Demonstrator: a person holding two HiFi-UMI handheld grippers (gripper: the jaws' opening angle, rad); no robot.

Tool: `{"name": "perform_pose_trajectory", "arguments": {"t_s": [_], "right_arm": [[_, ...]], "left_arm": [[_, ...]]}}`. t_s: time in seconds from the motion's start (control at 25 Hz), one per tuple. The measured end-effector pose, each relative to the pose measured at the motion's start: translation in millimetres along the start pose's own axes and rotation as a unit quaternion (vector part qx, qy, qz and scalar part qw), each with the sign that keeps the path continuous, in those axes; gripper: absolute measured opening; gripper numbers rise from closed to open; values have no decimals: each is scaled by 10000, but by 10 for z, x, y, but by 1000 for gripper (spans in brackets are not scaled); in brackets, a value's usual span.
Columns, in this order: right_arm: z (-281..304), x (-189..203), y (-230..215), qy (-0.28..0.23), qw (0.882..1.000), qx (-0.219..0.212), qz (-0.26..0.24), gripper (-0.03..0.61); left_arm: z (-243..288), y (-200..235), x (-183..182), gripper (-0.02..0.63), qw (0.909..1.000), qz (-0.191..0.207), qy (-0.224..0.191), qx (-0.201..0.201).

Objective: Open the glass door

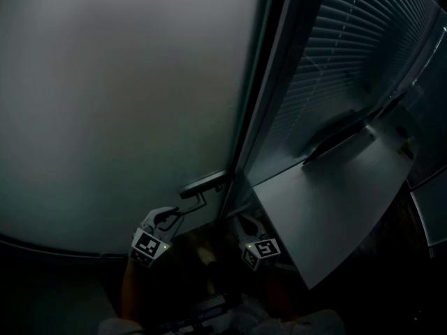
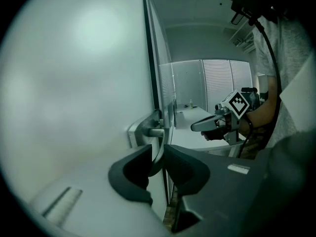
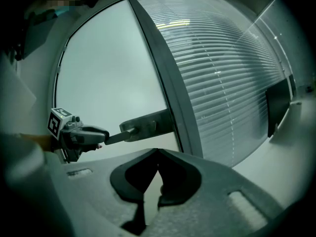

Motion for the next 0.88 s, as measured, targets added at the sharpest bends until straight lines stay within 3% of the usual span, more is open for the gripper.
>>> {"name": "perform_pose_trajectory", "arguments": {"t_s": [0.36, 0.6, 0.72, 0.8, 0.88], "right_arm": [[-79, -43, -112, -9, 9999, 154, 63, 2], [-104, -20, -155, 28, 9997, 212, 123, 2], [-97, 27, -163, 37, 9996, 209, 160, 2], [-89, 50, -168, 50, 9996, 217, 189, 2], [-99, 39, -172, 38, 9995, 234, 188, 2]], "left_arm": [[34, -18, -62, 78, 9951, 625, 716, 260], [121, -48, -73, 83, 9768, 1335, 1588, 529], [203, -45, -39, 89, 9564, 1601, 2312, 788], [309, -49, 11, 112, 9311, 1884, 2991, 897], [436, -79, 64, 90, 9104, 2323, 3308, 882]]}}
Point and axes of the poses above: the fingertips, and each gripper's own axes: z forward along the fingers, y to its left, x out of its underside, the point moved 7 cm from there along -z, backward along the fingers, and after that the axes turned 4 degrees about z, right-handed, at the moved point
